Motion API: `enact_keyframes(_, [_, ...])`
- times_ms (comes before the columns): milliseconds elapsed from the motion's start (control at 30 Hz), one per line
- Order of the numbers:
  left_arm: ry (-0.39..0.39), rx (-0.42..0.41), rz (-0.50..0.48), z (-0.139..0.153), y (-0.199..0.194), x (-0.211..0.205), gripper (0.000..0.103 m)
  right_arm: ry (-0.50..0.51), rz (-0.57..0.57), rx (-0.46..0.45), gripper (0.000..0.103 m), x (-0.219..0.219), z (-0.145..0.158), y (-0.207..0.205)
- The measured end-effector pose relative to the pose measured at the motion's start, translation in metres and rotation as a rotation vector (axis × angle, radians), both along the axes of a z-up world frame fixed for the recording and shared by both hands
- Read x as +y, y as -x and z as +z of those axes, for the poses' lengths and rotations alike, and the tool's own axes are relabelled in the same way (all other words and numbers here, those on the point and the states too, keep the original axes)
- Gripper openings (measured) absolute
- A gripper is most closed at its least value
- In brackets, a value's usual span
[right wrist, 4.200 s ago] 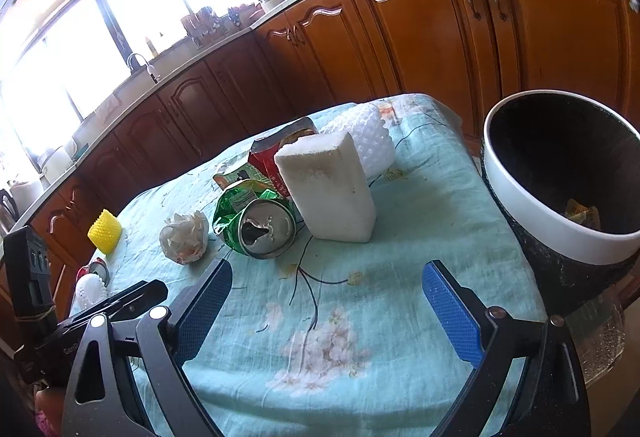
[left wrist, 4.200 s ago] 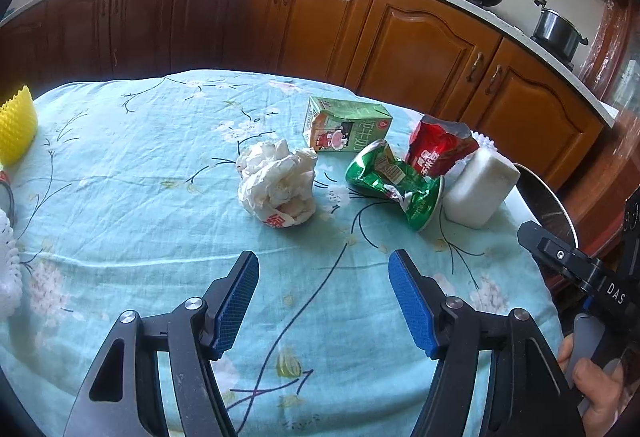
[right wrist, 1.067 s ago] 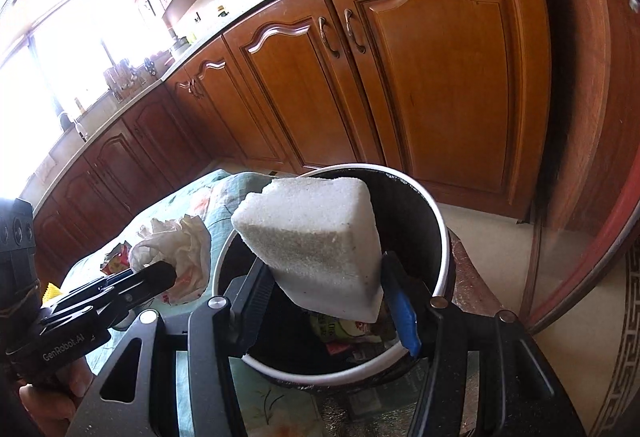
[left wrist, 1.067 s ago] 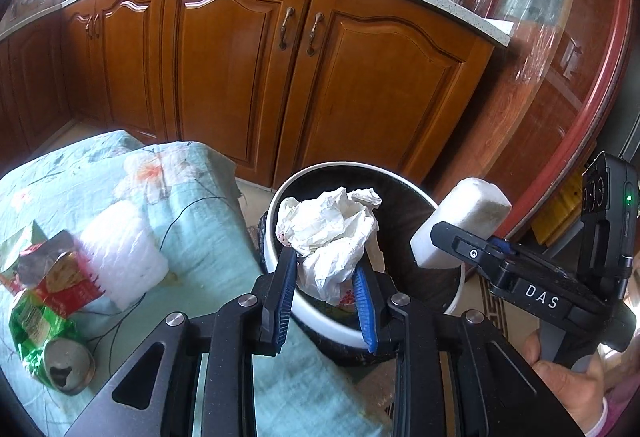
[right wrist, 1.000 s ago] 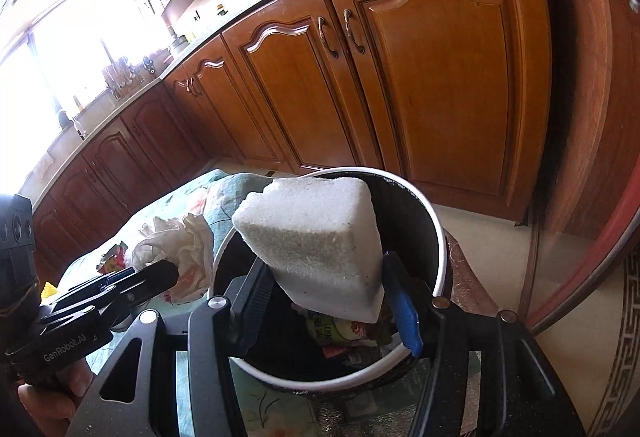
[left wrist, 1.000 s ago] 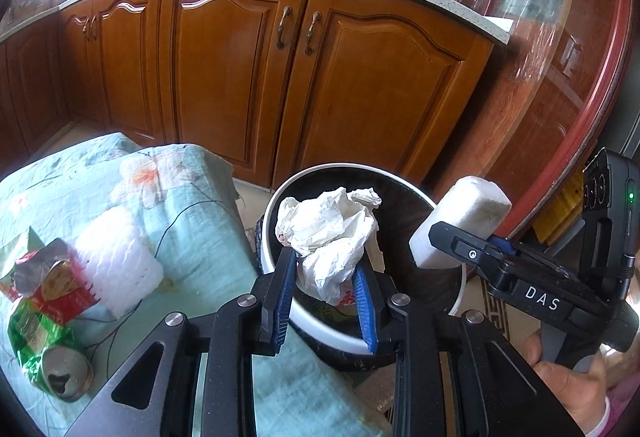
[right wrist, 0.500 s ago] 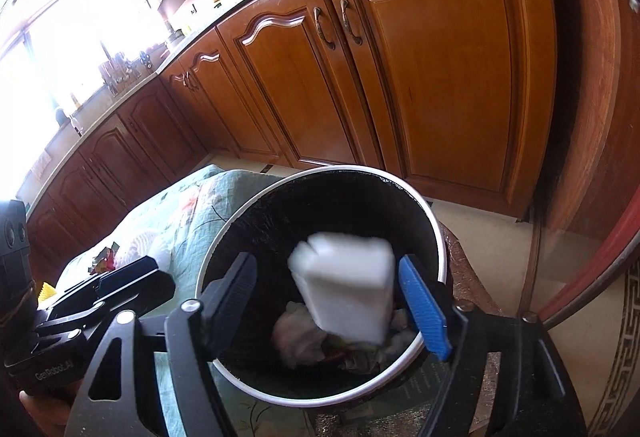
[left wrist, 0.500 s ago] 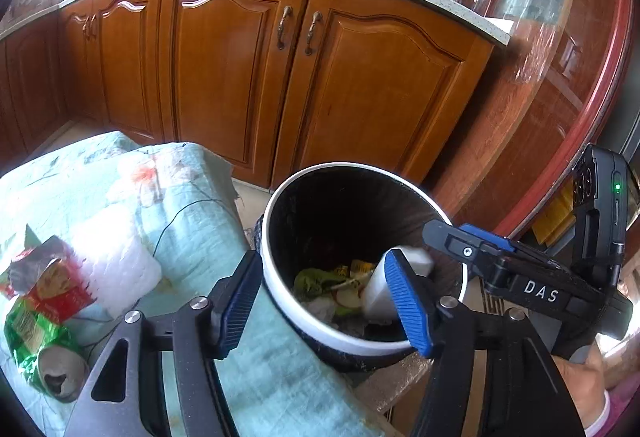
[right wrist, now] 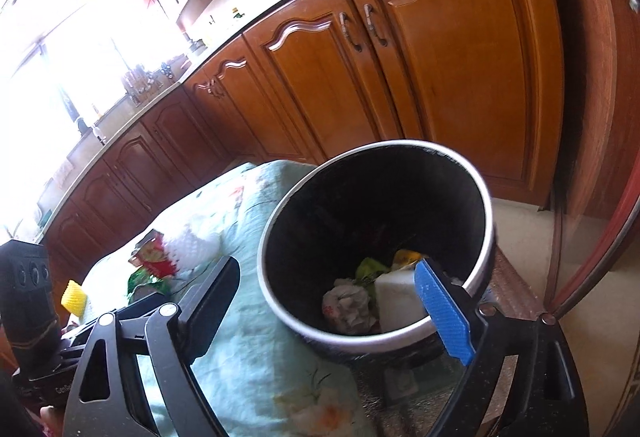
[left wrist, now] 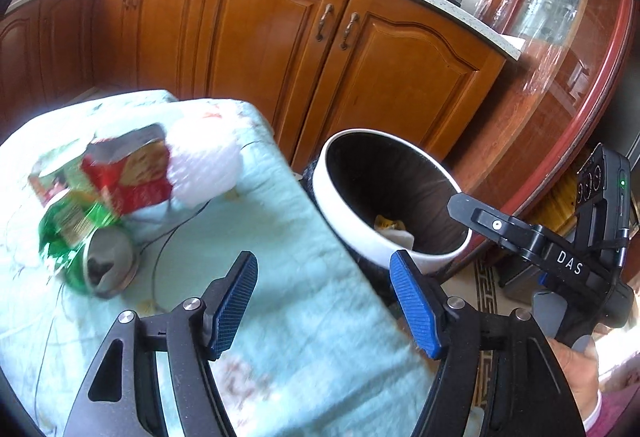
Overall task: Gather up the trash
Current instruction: 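Return both open tools to the remaining trash on the table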
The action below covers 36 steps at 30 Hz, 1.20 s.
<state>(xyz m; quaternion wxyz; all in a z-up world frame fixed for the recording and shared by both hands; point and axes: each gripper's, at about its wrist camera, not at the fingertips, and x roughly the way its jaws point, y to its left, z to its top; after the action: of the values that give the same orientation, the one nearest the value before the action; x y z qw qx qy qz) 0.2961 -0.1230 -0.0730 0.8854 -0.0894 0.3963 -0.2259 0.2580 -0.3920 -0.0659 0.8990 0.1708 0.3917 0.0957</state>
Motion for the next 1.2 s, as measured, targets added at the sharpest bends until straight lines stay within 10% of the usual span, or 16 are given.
enact_keyframes(1200, [0.031, 0.086, 0.286, -0.003, 0.064, 0.162, 0.068, 0.045, 0.230, 0.023, 0.091, 0.130, -0.022, 0.020])
